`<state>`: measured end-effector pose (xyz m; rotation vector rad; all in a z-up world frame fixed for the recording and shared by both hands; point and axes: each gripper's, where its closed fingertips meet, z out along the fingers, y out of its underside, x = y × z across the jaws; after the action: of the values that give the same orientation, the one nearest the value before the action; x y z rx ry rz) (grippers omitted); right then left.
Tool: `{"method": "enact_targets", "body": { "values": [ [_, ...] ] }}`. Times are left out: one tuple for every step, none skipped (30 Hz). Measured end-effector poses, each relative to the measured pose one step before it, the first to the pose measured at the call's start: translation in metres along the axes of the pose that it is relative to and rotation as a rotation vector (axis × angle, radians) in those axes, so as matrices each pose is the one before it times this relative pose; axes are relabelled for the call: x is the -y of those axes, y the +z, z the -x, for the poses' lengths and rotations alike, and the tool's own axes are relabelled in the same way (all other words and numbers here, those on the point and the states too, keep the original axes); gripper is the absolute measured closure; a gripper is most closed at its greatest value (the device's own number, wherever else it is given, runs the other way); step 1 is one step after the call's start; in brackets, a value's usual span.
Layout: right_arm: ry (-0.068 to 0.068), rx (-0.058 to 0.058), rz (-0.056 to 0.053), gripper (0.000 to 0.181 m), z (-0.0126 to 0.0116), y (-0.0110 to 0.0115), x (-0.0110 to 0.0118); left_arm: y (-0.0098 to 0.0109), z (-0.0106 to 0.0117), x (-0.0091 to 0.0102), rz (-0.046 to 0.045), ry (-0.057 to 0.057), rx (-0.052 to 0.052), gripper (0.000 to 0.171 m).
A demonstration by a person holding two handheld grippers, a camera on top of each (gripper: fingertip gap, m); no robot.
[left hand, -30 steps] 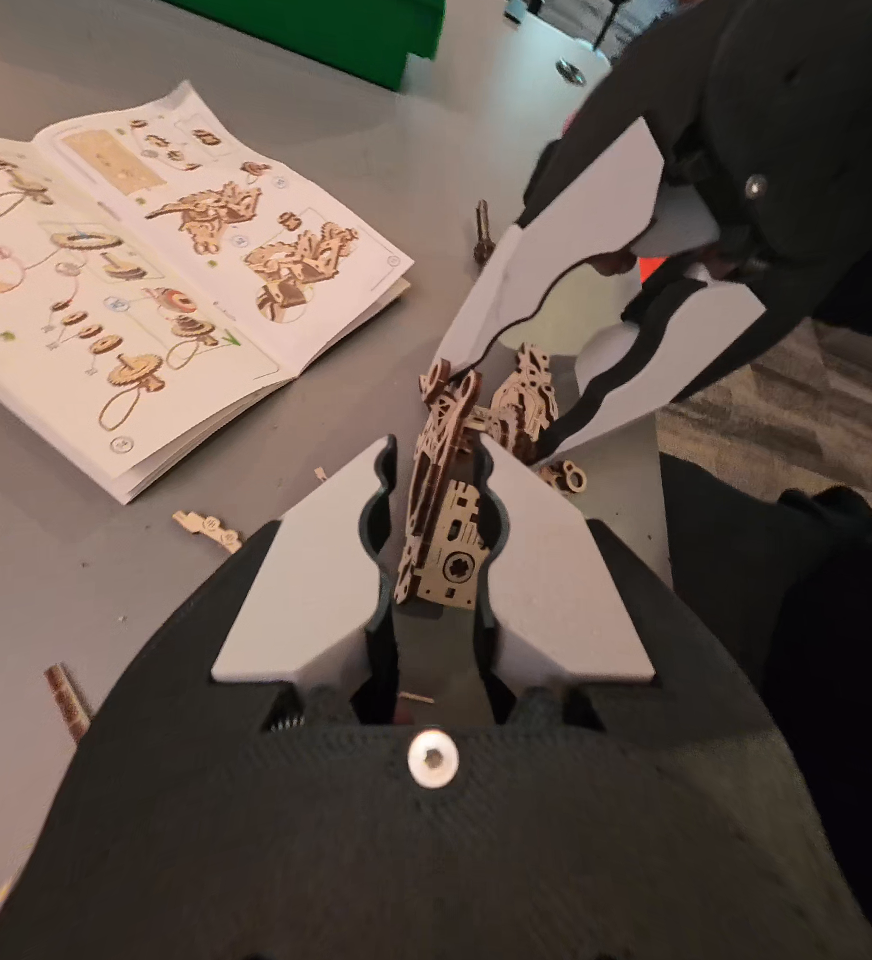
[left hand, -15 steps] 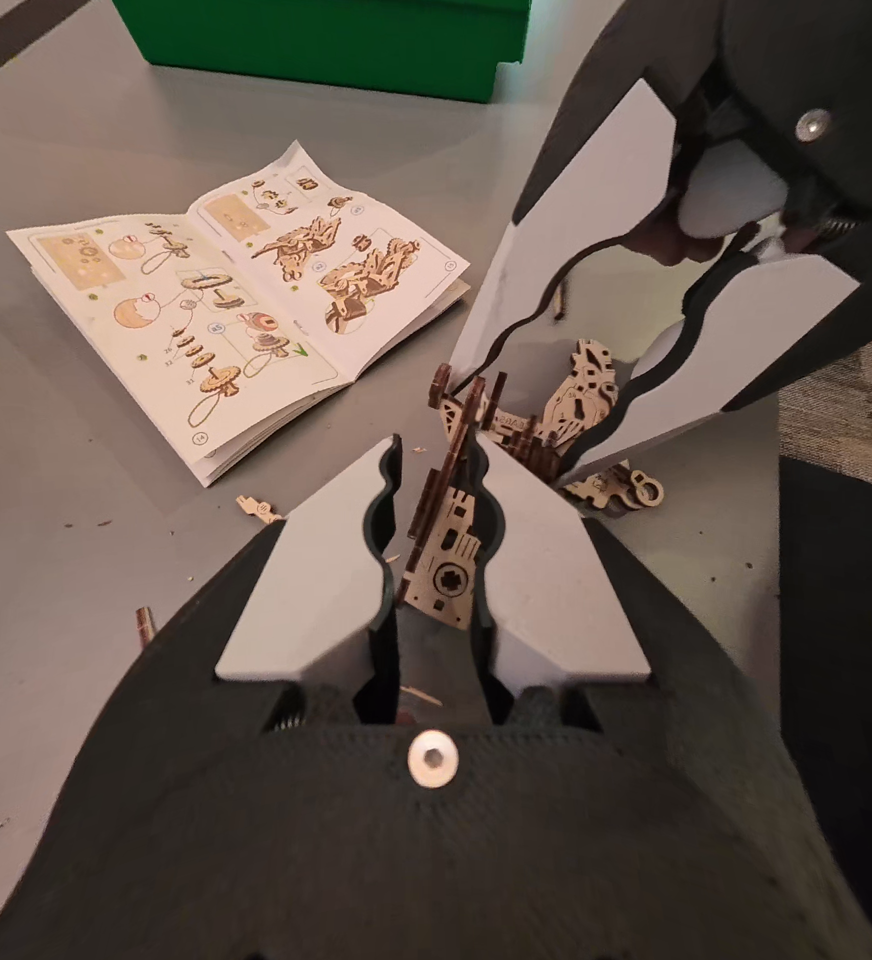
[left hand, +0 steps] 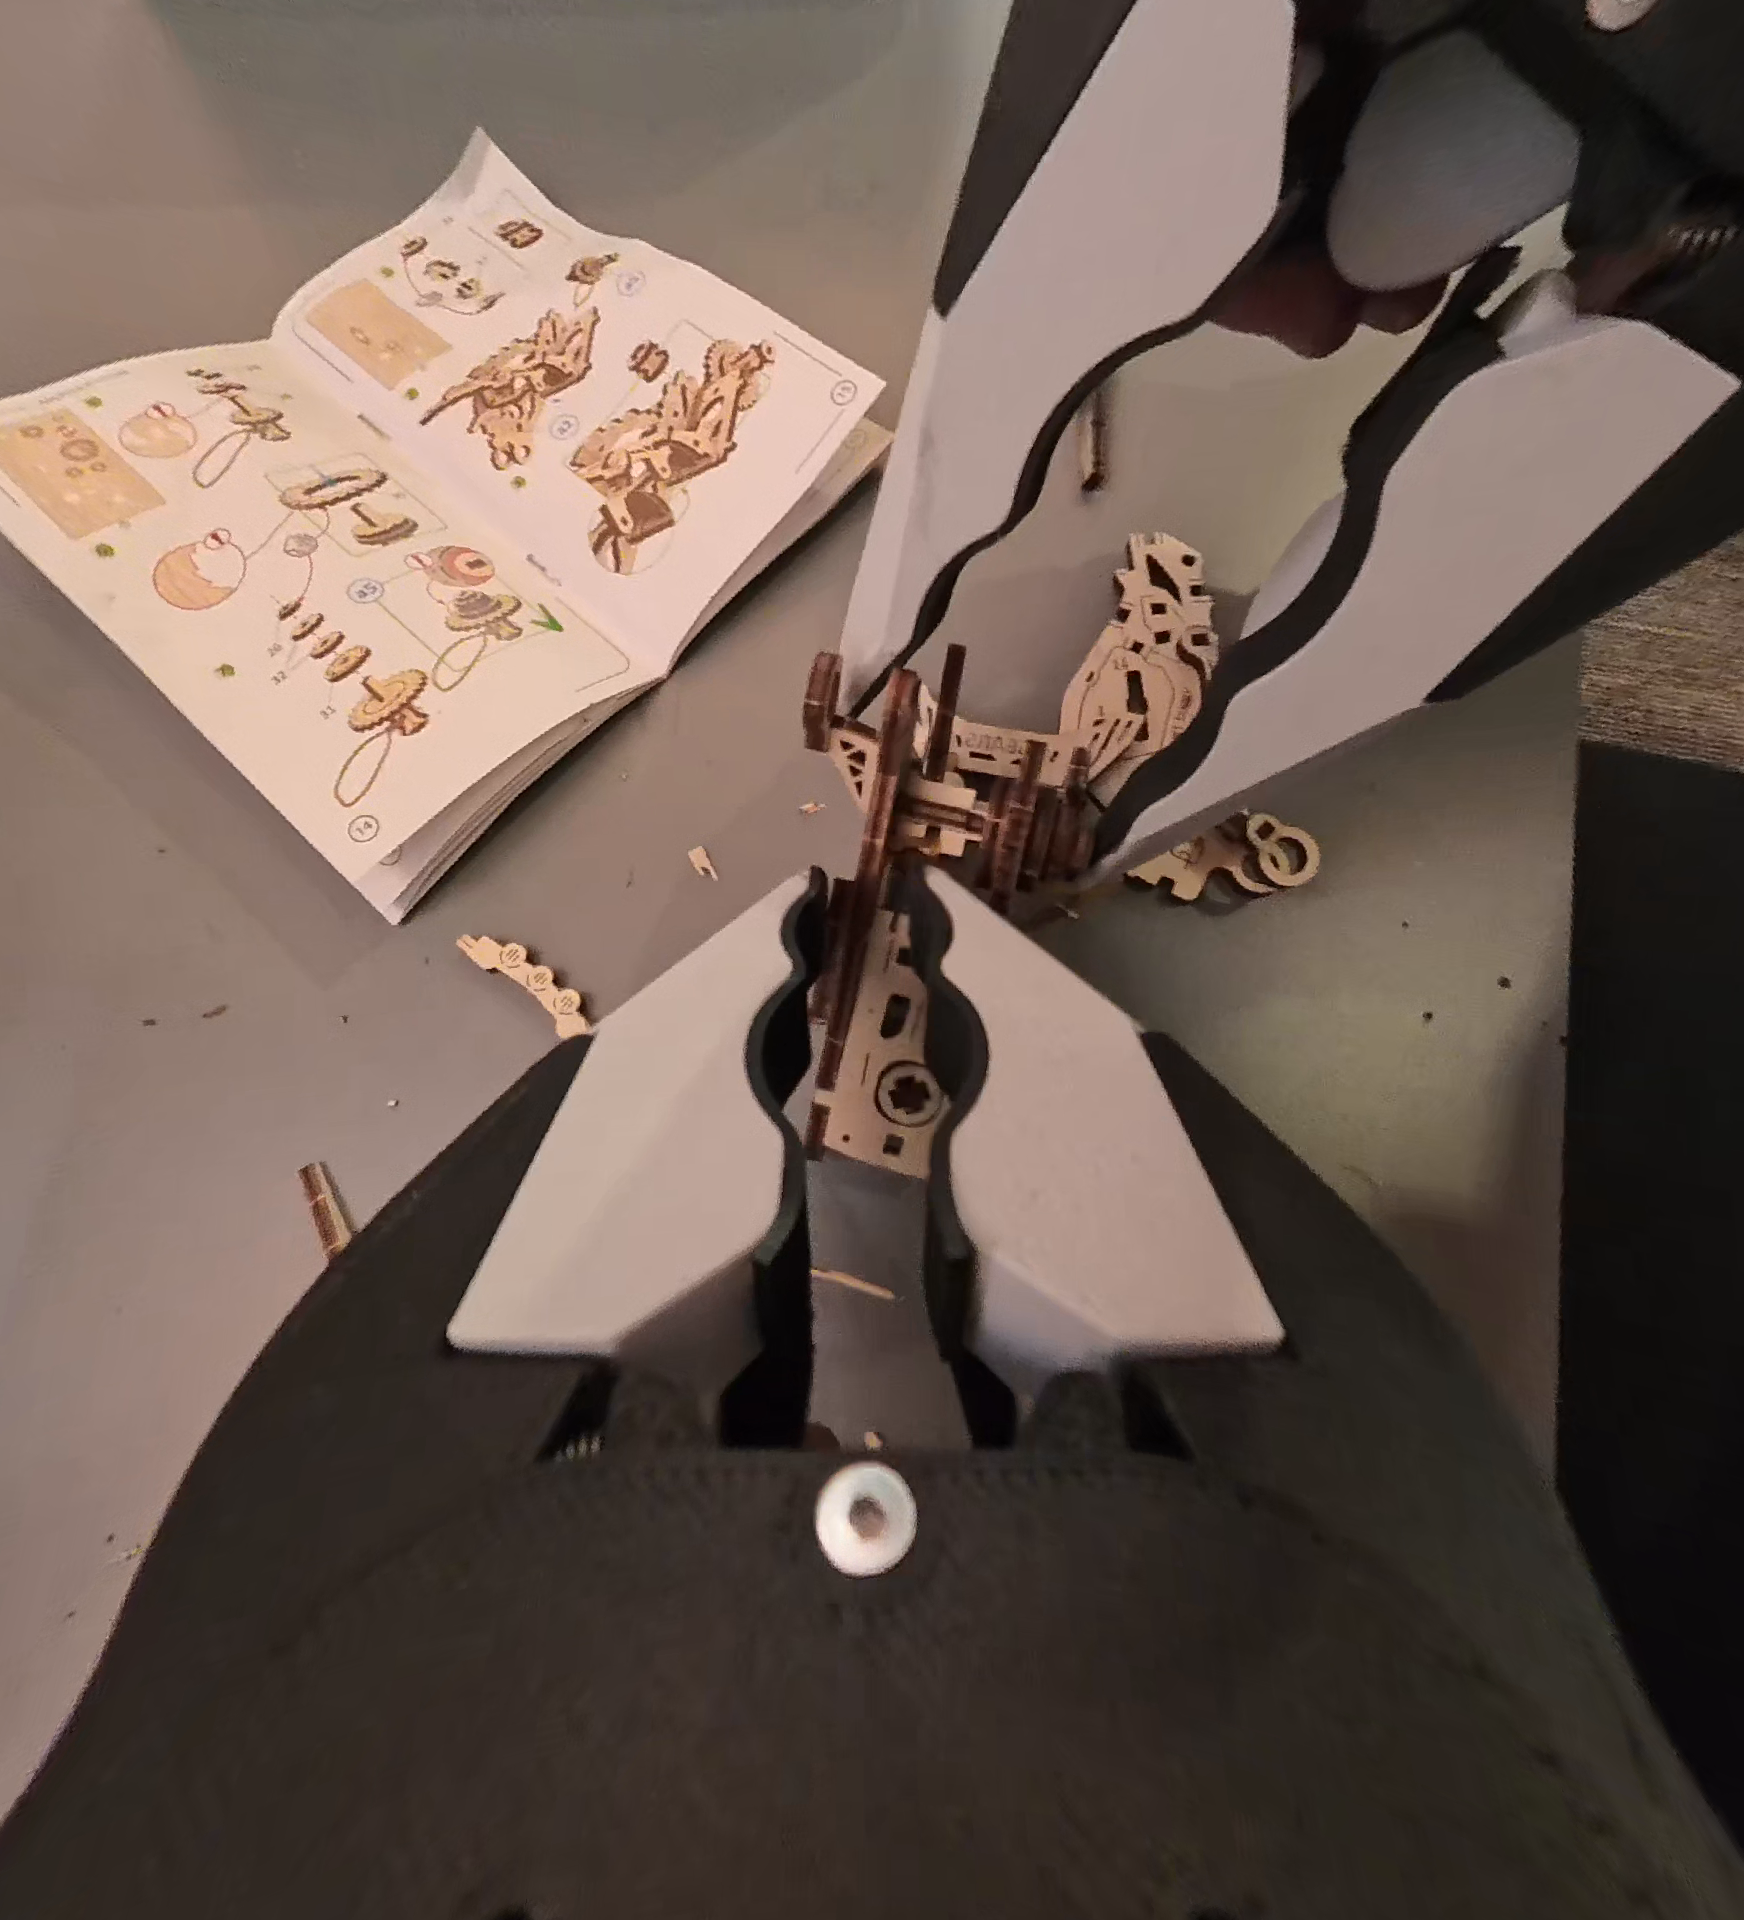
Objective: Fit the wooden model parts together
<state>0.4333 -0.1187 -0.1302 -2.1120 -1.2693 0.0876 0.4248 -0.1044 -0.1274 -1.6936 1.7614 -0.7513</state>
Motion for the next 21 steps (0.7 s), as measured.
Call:
{"method": "enact_targets", "body": {
  "values": [
    [0.0002, 0.0003, 0.0016, 0.133, -0.00001, -0.00005, 0.00019, -0.00086, -0.00101, 0.00009, -0.00115, -0.0026, -0.0145, 0.157],
    [-0.0011, -0.0007, 0.0005, 0.133, -0.00004, -0.00005, -0.00002, -0.00170, 0.00183, 0.00181, -0.01339, 0.0099, 0.0107, 0.161],
    [0.0004, -0.0007, 0.0008, 0.132, -0.00021, 0.00012, -0.00011, -0.00135, 0.00028, 0.00311, -0.02136, 0.0156, 0.0052, 0.162],
    [0.0011, 0.0011, 0.0001, 0.132, -0.00010, 0.00003, 0.00006, -0.00077, -0.00076, 0.00276, -0.01215, 0.0094, -0.0011, 0.161],
    [-0.0004, 0.0004, 0.0001, 0.132, -0.00003, 0.00012, -0.00004, -0.00168, 0.00139, 0.00477, -0.02129, 0.0169, 0.0195, 0.161],
    [0.0005, 0.0008, 0.0004, 0.132, -0.00009, -0.00004, -0.00001, -0.00210, 0.00166, 0.00603, -0.02677, 0.0207, 0.0237, 0.160],
    [0.0004, 0.0007, 0.0006, 0.132, 0.00010, 0.00005, 0.00002, -0.00003, 0.00008, 0.00380, -0.01207, 0.0104, 0.0079, 0.161],
    [-0.0006, -0.0004, 0.0008, 0.132, -0.00008, 0.00007, 0.00007, 0.00304, 0.00013, -0.00196, 0.02155, 0.0028, 0.0020, 0.161],
    [0.0004, -0.0032, 0.0025, 0.132, -0.00045, 0.00008, -0.00019, 0.00346, 0.00061, -0.00265, 0.01893, 0.0063, 0.0056, 0.161],
    [0.0007, -0.0076, 0.0056, 0.132, -0.00141, 0.00013, -0.00077, 0.00053, 0.00000, 0.00182, -0.01273, 0.0057, 0.0050, 0.164],
    [-0.0004, -0.0016, 0.0008, 0.133, -0.00083, -0.00020, -0.00042, 0.00052, -0.00032, -0.00028, 0.00530, 0.0175, 0.0047, 0.165],
    [0.0044, 0.0030, -0.0012, 0.133, -0.00031, -0.00017, -0.00016, -0.00005, 0.00037, 0.00008, 0.00422, 0.0158, 0.0108, 0.165],
    [0.0029, 0.0019, -0.0022, 0.133, -0.00019, 0.00006, 0.00003, 0.00007, -0.00105, -0.00004, 0.00189, 0.0129, 0.0004, 0.168],
    [0.0008, 0.0007, -0.0003, 0.133, -0.00003, 0.00000, -0.00008, -0.00023, -0.00143, -0.00055, 0.00071, 0.0069, -0.0030, 0.170],
    [0.0009, 0.0008, 0.0007, 0.133, 0.00007, -0.00008, -0.00001, -0.00085, 0.00012, -0.00142, 0.00353, 0.0045, 0.0046, 0.171],
    [0.0026, 0.0001, -0.0005, 0.133, -0.00007, -0.00010, -0.00007, -0.00068, 0.00008, -0.00197, 0.00270, 0.0043, 0.0018, 0.171],
    [0.0015, -0.0007, -0.0022, 0.133, 0.00008, 0.00006, 0.00003, -0.00030, -0.00013, -0.00080, -0.00340, -0.0010, -0.0019, 0.171],
    [0.0005, -0.0009, -0.0023, 0.133, -0.00002, 0.00006, 0.00005, 0.00039, -0.00057, -0.00037, -0.00179, 0.0031, -0.0031, 0.169],
    [0.0019, 0.0000, -0.0016, 0.133, -0.00006, 0.00009, 0.00011, 0.00014, -0.00055, 0.00078, -0.00376, 0.0053, -0.0004, 0.168],
    [0.0016, 0.0007, -0.0006, 0.133, -0.00016, 0.00004, 0.00009, 0.00055, 0.00006, 0.00066, -0.00261, 0.0042, 0.0054, 0.168],
    [-0.0006, -0.0016, 0.0009, 0.133, -0.00024, 0.00002, -0.00018, 0.00060, 0.00023, 0.00023, -0.00120, 0.0026, 0.0049, 0.168]
  ]
}}
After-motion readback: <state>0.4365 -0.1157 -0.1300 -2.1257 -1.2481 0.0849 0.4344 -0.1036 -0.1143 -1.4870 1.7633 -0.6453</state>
